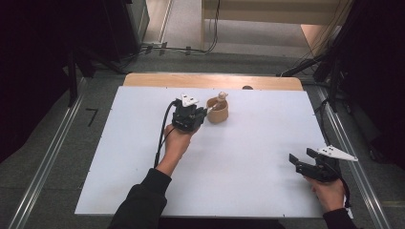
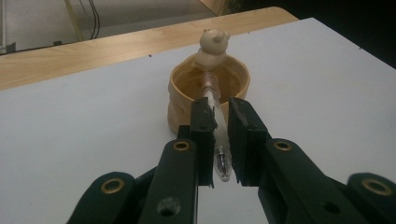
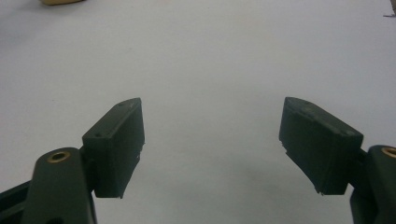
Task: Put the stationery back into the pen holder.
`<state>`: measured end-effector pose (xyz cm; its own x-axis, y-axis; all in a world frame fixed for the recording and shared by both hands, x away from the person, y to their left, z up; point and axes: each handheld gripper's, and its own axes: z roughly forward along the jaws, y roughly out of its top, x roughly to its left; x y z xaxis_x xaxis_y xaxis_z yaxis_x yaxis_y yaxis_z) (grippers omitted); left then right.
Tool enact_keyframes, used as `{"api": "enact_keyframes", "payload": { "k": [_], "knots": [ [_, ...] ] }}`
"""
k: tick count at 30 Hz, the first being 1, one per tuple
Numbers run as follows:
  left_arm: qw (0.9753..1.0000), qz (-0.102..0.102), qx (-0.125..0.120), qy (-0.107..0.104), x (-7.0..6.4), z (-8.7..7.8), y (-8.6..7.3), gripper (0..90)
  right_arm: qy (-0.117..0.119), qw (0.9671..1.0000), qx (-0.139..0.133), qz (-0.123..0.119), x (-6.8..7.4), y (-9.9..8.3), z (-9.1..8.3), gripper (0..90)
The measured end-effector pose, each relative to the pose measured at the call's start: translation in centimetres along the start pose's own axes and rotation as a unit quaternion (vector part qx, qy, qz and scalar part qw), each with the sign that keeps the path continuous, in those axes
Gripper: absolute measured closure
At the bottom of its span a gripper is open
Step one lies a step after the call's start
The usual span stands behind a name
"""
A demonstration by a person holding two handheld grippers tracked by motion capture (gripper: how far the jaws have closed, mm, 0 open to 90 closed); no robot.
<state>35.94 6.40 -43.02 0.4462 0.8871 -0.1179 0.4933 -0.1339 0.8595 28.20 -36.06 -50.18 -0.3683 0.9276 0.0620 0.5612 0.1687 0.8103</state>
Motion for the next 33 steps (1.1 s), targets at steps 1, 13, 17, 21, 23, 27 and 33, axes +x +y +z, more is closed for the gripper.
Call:
{"api": "enact_keyframes", "payload": {
  "k": [1,13,17,21,23,27,33],
  "knots": [
    [1.0000,0.000,-0.001,0.001,-0.04,-0.02,0.08,81.3,0.000,1.0000,0.000,0.001,0.00,0.00,0.00,21.0],
    [1.0000,0.003,-0.001,0.002,-0.16,0.05,0.55,81.3,0.000,1.0000,0.000,0.001,0.00,-0.01,0.00,21.0],
    [1.0000,0.005,-0.002,0.001,-0.19,0.09,0.58,81.3,0.001,1.0000,0.000,-0.001,0.00,-0.02,0.02,21.0],
    [1.0000,0.003,-0.001,0.001,-0.23,0.20,0.64,81.3,0.000,1.0000,0.000,0.000,0.03,-0.02,0.01,21.0],
    [1.0000,0.002,-0.001,0.002,-0.21,0.23,0.68,81.3,0.000,1.0000,0.000,-0.001,0.02,-0.02,0.01,21.0],
    [1.0000,0.003,-0.002,0.002,-0.21,0.25,0.71,81.3,0.000,1.0000,0.000,-0.001,0.00,-0.03,-0.01,21.0],
    [1.0000,0.005,-0.002,0.002,-0.26,0.34,0.79,81.4,0.001,1.0000,0.000,-0.001,0.02,-0.02,0.02,21.0]
  ]
}}
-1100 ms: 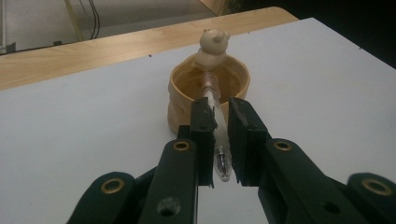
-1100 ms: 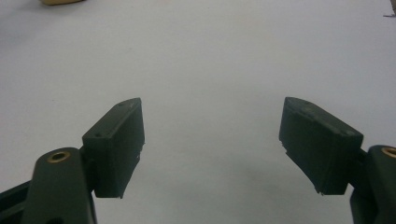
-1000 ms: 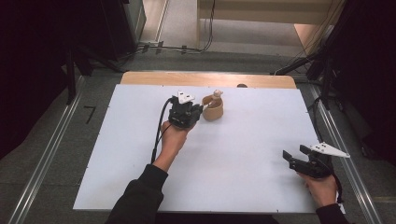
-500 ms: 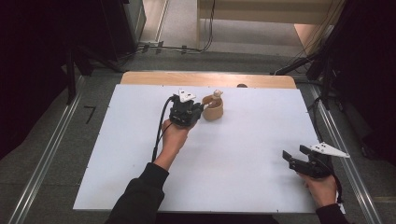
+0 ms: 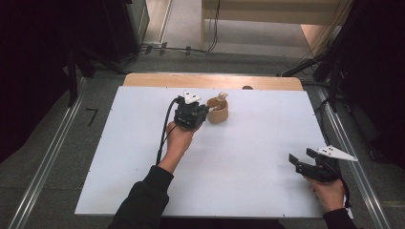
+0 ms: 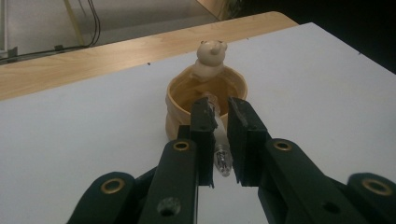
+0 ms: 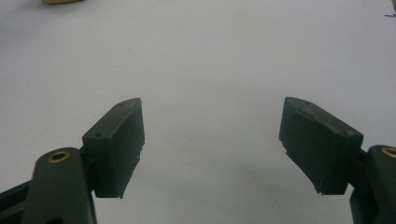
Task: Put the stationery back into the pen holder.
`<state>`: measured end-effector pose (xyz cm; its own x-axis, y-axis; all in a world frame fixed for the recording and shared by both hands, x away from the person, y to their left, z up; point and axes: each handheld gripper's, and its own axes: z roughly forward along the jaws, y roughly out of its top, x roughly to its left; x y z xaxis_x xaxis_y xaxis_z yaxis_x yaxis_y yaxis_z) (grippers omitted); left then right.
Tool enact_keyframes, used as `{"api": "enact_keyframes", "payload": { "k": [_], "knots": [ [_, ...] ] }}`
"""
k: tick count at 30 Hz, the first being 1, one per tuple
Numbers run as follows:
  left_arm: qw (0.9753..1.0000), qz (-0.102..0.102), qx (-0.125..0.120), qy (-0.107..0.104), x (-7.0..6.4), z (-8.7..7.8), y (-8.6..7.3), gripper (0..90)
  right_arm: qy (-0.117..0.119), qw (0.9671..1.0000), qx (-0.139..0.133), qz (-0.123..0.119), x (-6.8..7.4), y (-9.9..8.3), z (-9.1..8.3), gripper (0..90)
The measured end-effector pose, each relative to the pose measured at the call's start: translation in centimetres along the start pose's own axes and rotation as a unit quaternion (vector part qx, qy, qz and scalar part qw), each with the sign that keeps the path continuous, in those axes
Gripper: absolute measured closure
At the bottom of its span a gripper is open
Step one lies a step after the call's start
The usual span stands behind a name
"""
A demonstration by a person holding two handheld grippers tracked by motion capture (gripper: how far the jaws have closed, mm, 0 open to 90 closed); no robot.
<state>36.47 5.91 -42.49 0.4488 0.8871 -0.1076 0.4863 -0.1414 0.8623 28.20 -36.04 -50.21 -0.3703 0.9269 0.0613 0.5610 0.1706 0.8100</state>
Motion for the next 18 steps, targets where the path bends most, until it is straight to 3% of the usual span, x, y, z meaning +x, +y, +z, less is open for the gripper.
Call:
{"api": "enact_keyframes", "payload": {
  "k": [18],
  "knots": [
    [0.9999,-0.009,-0.007,0.003,-0.04,0.93,0.12,81.6,0.002,1.0000,0.002,-0.003,0.08,-0.03,0.02,21.0]
  ]
}}
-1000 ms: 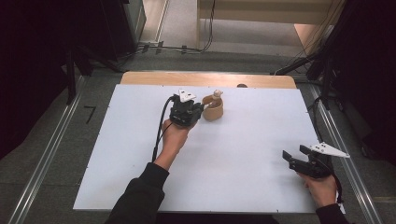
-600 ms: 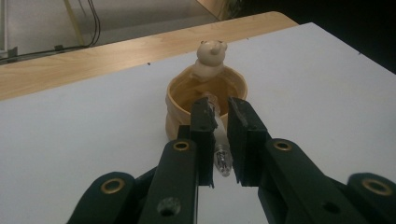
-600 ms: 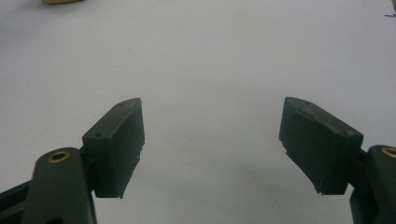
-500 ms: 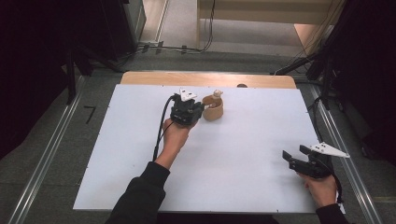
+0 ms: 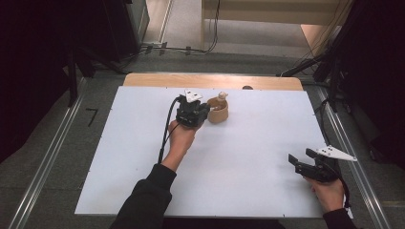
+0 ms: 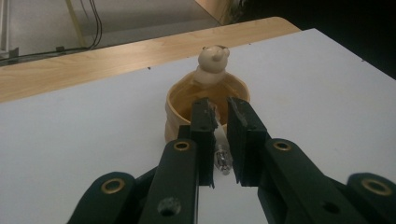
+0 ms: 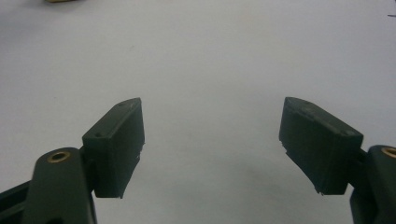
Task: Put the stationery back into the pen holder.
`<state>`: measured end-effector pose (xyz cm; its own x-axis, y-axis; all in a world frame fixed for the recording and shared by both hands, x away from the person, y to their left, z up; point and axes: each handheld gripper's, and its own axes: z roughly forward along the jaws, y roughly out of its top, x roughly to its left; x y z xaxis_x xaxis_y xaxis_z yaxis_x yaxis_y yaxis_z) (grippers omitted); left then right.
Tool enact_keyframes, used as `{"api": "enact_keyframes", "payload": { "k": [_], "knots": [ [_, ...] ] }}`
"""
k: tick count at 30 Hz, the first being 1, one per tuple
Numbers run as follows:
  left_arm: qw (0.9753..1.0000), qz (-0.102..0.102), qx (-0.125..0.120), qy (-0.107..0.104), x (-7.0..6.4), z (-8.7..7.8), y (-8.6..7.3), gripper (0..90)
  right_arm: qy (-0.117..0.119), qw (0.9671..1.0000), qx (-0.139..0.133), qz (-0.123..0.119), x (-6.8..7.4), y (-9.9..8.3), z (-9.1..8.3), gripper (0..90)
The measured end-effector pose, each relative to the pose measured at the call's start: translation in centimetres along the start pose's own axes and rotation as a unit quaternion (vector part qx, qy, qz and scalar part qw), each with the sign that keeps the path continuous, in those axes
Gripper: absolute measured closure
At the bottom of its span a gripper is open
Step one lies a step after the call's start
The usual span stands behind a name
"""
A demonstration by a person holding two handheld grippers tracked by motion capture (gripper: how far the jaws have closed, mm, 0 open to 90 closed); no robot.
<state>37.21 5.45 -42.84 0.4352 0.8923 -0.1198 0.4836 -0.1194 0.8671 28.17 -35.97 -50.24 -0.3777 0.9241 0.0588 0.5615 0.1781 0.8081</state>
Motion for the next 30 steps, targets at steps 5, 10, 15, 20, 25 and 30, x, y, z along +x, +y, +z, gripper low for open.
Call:
{"api": "enact_keyframes", "payload": {
  "k": [5,10,15,20,25,30],
  "knots": [
    [1.0000,-0.008,-0.001,0.002,0.2,0.4,-0.1,81.6,-0.001,1.0000,-0.001,-0.001,0.0,0.0,0.0,21.0],
    [0.9999,-0.012,-0.003,0.004,0.5,0.6,-0.1,81.6,-0.001,1.0000,0.000,-0.002,-0.1,0.0,0.0,21.0],
    [0.9999,-0.012,-0.001,0.007,0.5,1.0,0.1,81.7,0.000,1.0000,0.000,-0.001,-0.1,0.0,0.0,21.0],
    [0.9999,-0.009,-0.002,0.006,0.3,1.2,0.5,81.9,0.000,1.0000,-0.001,0.000,-0.1,0.0,0.0,20.9],
    [1.0000,-0.006,0.000,0.006,0.1,1.5,0.7,82.2,0.001,1.0000,0.000,0.001,-0.1,0.0,0.0,21.0],
    [0.9999,-0.009,0.000,0.005,0.1,1.8,0.7,82.1,0.001,1.0000,0.001,0.002,-0.1,0.0,0.0,20.9]
  ]
}}
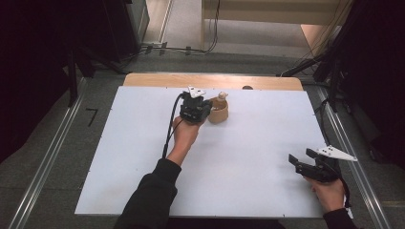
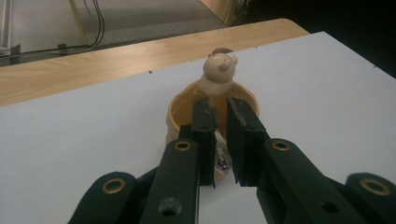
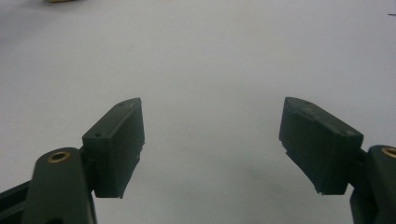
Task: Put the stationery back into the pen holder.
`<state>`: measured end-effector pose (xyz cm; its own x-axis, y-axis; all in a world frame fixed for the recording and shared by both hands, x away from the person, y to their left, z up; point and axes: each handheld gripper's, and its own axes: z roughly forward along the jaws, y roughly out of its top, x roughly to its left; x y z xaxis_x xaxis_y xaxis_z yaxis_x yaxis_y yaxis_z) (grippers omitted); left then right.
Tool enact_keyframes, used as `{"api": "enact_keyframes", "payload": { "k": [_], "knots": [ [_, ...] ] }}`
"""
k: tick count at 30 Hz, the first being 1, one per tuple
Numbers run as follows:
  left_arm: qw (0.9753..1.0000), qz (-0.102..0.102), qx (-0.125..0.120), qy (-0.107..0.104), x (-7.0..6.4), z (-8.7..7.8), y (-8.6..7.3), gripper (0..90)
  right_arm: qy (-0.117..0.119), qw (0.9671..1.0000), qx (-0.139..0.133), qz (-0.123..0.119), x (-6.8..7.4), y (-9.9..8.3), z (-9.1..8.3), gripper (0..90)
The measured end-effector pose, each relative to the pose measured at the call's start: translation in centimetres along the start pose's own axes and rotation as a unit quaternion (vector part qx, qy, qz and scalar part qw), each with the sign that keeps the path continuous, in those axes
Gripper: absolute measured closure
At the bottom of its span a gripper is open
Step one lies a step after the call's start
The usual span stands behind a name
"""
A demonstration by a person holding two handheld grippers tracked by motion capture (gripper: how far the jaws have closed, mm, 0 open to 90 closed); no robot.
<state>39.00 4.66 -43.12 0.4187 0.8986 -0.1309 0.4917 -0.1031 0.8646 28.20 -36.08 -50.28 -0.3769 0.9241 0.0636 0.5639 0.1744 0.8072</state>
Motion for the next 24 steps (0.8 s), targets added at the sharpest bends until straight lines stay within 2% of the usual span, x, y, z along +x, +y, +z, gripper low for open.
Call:
{"api": "enact_keyframes", "payload": {
  "k": [6,9,18,24],
  "knots": [
    [1.0000,-0.003,-0.002,-0.003,0.03,0.20,0.05,81.6,0.000,1.0000,0.000,0.000,0.02,0.00,0.00,21.0],
    [1.0000,0.001,0.001,-0.007,0.06,0.18,0.03,73.7,0.000,1.0000,-0.001,0.000,0.01,0.02,-0.03,20.9],
    [1.0000,0.001,-0.001,-0.007,0.13,0.05,0.06,65.3,-0.001,1.0000,-0.001,-0.002,0.03,0.02,-0.02,20.9],
    [1.0000,0.002,0.000,-0.008,0.11,-0.16,0.09,53.8,-0.002,1.0000,-0.001,-0.005,0.07,0.02,-0.04,20.9]
  ]
}}
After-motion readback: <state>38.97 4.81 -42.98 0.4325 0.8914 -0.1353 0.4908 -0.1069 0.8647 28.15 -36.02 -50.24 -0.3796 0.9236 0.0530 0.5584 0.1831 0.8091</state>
